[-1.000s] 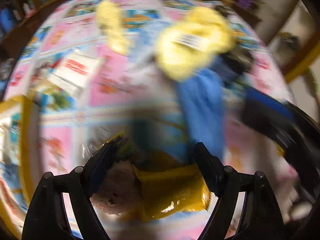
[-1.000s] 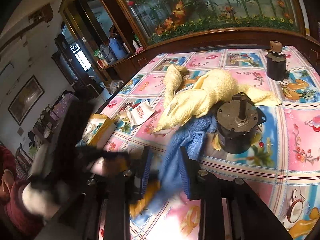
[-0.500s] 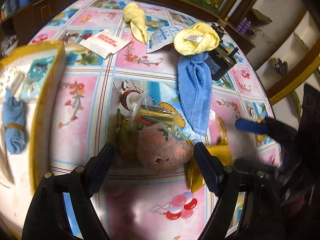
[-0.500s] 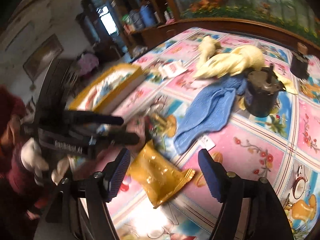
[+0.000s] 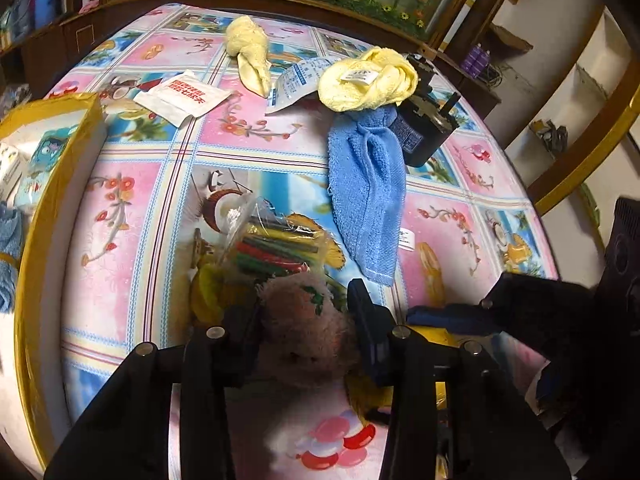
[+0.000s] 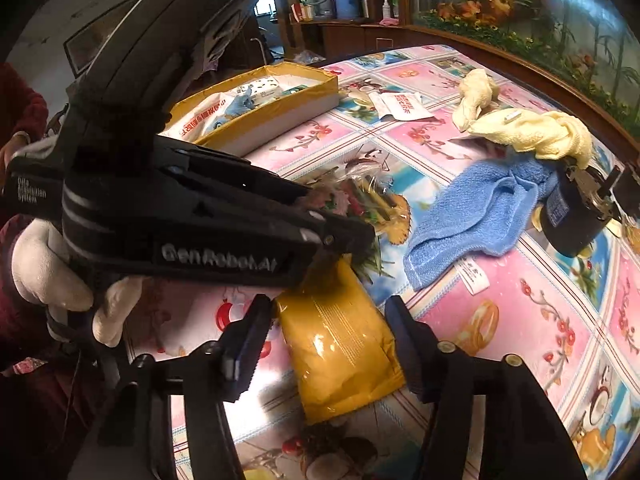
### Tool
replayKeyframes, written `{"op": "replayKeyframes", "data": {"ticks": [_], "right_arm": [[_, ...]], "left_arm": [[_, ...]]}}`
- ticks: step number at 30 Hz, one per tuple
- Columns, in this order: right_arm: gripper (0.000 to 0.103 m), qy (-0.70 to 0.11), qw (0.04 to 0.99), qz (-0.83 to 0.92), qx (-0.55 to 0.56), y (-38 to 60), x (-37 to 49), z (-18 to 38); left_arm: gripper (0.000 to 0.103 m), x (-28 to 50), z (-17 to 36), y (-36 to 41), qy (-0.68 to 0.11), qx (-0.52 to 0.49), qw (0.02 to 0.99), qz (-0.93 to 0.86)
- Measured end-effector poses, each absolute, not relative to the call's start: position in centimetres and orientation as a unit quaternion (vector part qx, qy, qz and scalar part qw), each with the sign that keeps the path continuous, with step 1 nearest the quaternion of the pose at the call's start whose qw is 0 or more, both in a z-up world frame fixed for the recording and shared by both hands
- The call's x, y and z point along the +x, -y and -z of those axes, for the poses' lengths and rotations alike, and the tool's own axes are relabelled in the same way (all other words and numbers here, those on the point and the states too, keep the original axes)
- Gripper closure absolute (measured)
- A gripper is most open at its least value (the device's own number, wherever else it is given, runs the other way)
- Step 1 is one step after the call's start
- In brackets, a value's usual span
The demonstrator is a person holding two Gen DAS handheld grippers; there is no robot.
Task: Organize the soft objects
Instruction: 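Carry the envelope and pink ball into the yellow-edged box and open both tools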
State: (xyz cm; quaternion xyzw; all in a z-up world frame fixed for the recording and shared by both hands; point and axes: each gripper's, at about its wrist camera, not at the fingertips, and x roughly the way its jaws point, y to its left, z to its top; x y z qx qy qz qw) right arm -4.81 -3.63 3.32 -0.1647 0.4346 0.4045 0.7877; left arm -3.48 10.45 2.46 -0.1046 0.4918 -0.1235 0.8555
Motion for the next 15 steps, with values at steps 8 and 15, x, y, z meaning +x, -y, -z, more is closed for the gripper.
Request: {"op": "replayKeyframes", "data": {"ticks": [8, 15], "right_arm": [[0.05, -0.446, 0.799, -0.387, -0.113, 5.8, -5.3, -4.5], [0.05, -0.423, 0.812, -0.395, -0.075, 3.9, -4.8, -8.2]], "left_arm": [[0.065, -7.8, -7.6, -15.4, -0.425, -0.174, 0.88, 0.119], [0.065, -11.9, -10.6, -23.0, -0.374, -0.203, 0.904, 0.034]]}}
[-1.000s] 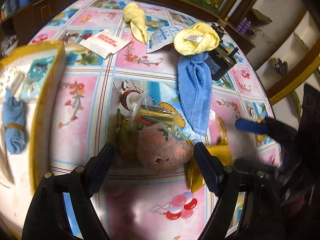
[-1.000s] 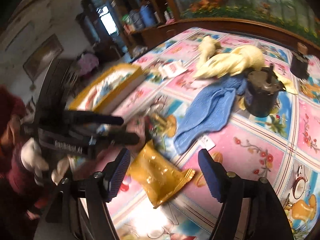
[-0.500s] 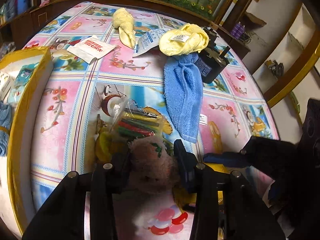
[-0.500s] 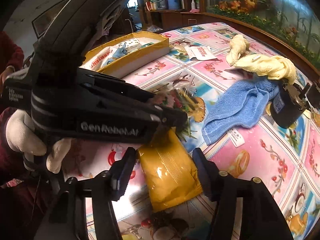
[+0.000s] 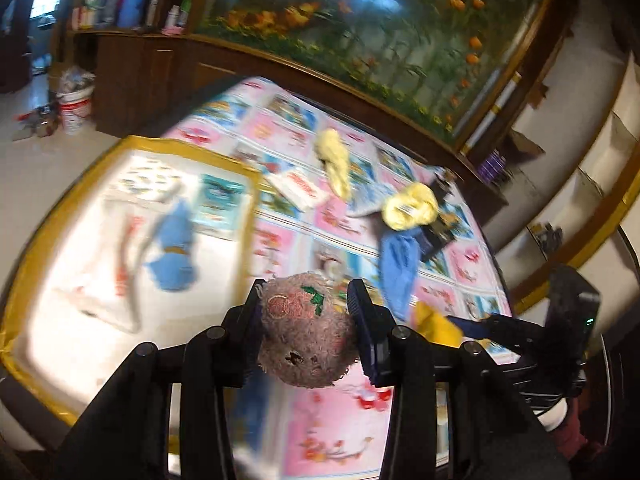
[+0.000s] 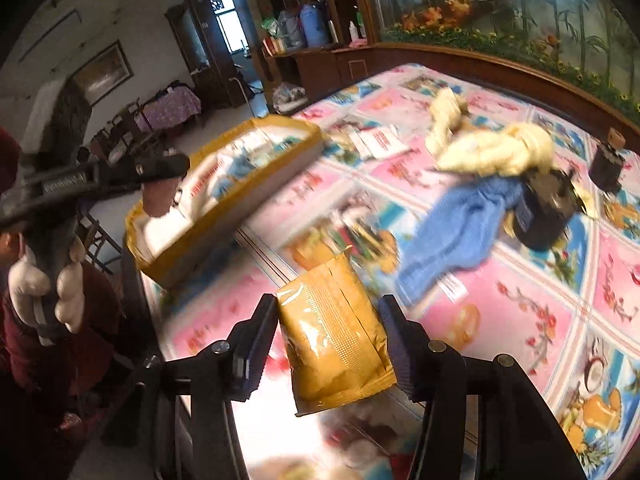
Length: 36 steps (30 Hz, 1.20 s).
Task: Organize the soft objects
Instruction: 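Carry the envelope and pink ball into the yellow-edged box and open both tools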
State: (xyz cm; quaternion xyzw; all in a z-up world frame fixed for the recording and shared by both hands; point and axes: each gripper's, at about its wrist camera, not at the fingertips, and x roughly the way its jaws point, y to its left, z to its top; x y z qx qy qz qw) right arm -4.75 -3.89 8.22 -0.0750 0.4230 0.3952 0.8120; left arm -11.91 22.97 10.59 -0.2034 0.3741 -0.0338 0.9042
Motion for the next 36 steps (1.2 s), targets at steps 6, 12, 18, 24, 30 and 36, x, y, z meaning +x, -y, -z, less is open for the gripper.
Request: {"op": "replayKeyframes", "data": {"ticks": [6, 12, 18, 24, 30, 36], "right_arm": [[0.05, -0.412, 0.789, -0.453, -0.054, -3.1, -4.5, -10.7], [0.05, -0.42, 0.759, -0.494, -0.059, -11.4, -4.3, -11.2], [0.05, -0.469, 0.731, -0.493, -0.052, -17.4, -1.9, -8.7], [0.049, -0.501, 0.722, -0.47, -0.075, -20.5, -0.6, -5.6], [0.047, -0.493, 0.744, -0.441, -0.09, -21.0, 0.3, -4.5], [0.039, -0.452, 0.773, -0.44, -0.07, -18.3, -0.4, -7.1]], "left_arm": [[0.064, -12.4, -7.9, -28.6, -0.383, -0.245, 0.89, -0.038], [0.054, -12.6, -4.0, -32.3, -0.408, -0.33, 0.849, -0.053], [0.034, -15.0, -6.0, -34.3, -0.36, -0.338, 0.867, -0.068], [0.031, -15.7, -6.8, -35.1, -0.339, -0.32, 0.879, -0.094], [0.031, -15.4, -6.2, -34.7, -0.35, -0.31, 0.879, -0.096], [0.031, -15.1, -7.0, -33.0, -0.363, -0.258, 0.884, -0.139]]}}
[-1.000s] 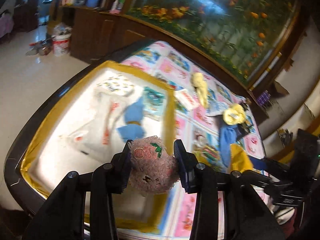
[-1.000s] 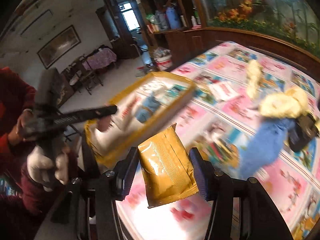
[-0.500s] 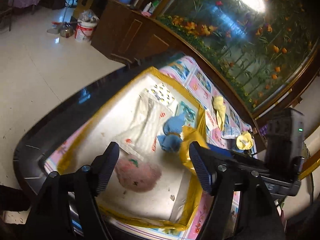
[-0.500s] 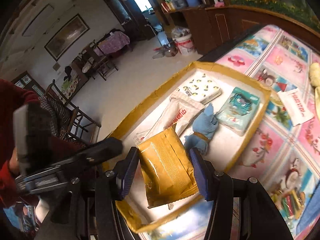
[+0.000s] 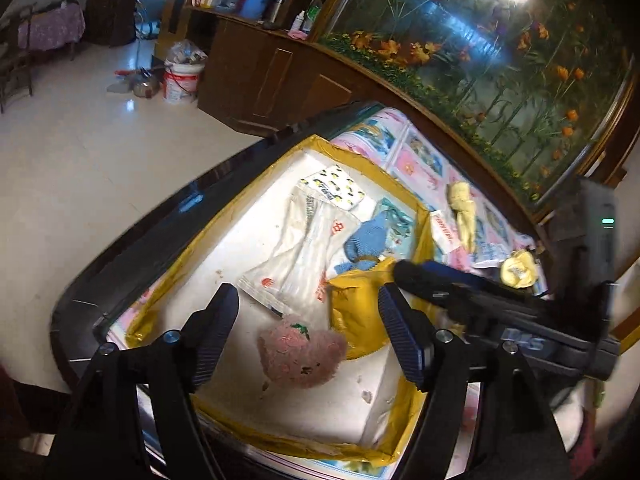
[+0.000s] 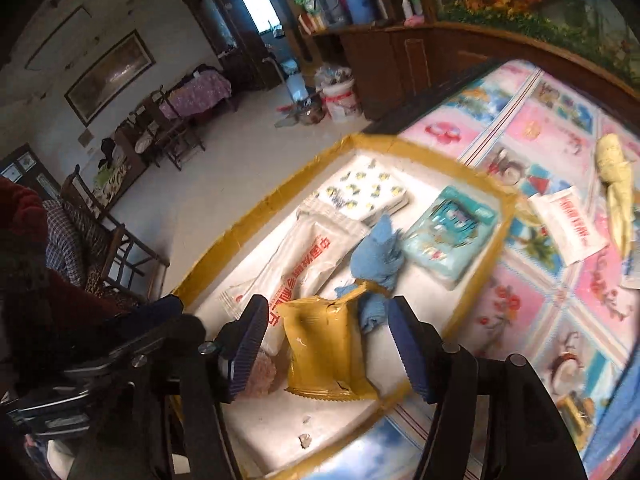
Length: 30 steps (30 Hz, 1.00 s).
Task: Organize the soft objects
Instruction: 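Carry the envelope and pink ball into the yellow-edged box and open both tools, then swing both tools back over the pile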
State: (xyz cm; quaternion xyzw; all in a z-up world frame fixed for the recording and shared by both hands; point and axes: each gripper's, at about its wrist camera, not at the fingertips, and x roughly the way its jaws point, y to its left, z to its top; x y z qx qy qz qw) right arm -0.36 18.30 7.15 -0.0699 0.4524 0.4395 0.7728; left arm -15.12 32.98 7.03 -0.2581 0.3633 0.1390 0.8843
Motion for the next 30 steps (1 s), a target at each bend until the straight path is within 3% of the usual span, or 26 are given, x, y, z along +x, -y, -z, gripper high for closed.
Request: {"op": "replayKeyframes", "data": {"ticks": [9, 30], "right_arm": [[0.033, -0.374, 0.84, -0.39, -0.06, -8.5, -4.1, -10.3], [0.033, -0.385, 0.865, -0.319, 0.04, 3.4, -6.4, -8.7]], "left_arm": [[0.026, -14.9, -8.7, -28.3, -0.361, -0.134, 0.897, -0.217], [0.026, -14.9, -10.7, -18.9, -0.366, -0.037, 0.914, -0.174]]}}
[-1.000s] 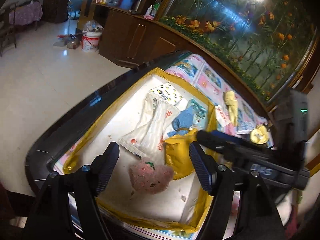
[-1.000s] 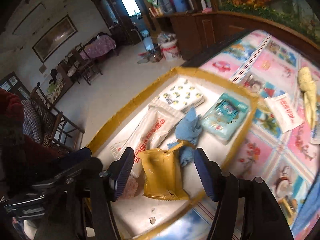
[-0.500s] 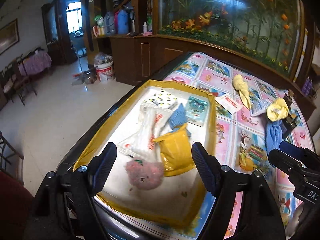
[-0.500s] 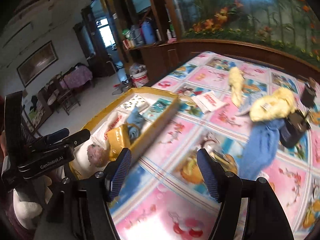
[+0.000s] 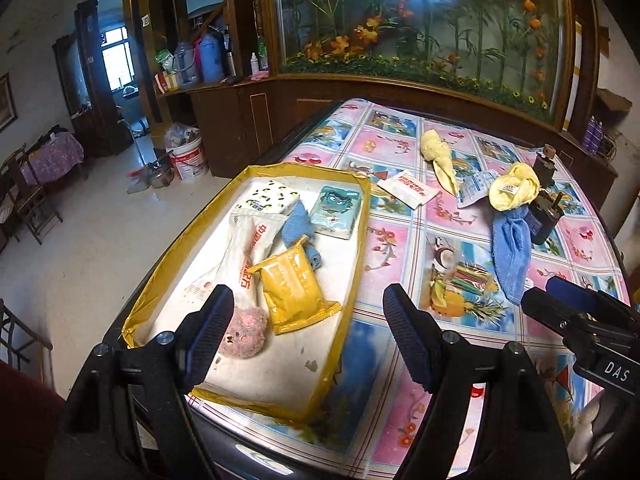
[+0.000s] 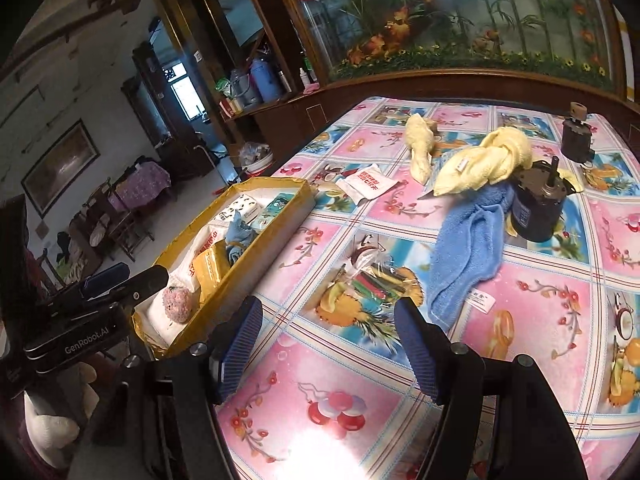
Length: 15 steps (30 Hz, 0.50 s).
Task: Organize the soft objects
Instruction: 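Swing both tools back over the pile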
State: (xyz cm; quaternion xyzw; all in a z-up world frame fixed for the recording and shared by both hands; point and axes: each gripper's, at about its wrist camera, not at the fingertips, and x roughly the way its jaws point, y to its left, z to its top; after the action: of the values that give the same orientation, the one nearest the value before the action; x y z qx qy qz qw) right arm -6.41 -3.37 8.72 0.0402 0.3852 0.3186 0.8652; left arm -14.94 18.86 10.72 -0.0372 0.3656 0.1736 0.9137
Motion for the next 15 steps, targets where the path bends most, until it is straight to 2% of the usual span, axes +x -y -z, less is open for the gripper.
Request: {"op": "replayKeyframes", "data": {"ticks": [7, 15], "right_arm": [[0.032, -0.388, 0.869, -0.301, 0.061, 5.7, -5.4, -8.2], [0.03, -0.392, 0.888, -0.213, 0.11, 12.9, -1.3, -7.4]], "left_arm": [[0.026, -13.8, -9.9, -17.6, -0.383, -0.032, 0.91, -0.156], [0.026, -9.7, -8.7, -14.7, -0.424, -0.05, 0.903, -0.051]]}}
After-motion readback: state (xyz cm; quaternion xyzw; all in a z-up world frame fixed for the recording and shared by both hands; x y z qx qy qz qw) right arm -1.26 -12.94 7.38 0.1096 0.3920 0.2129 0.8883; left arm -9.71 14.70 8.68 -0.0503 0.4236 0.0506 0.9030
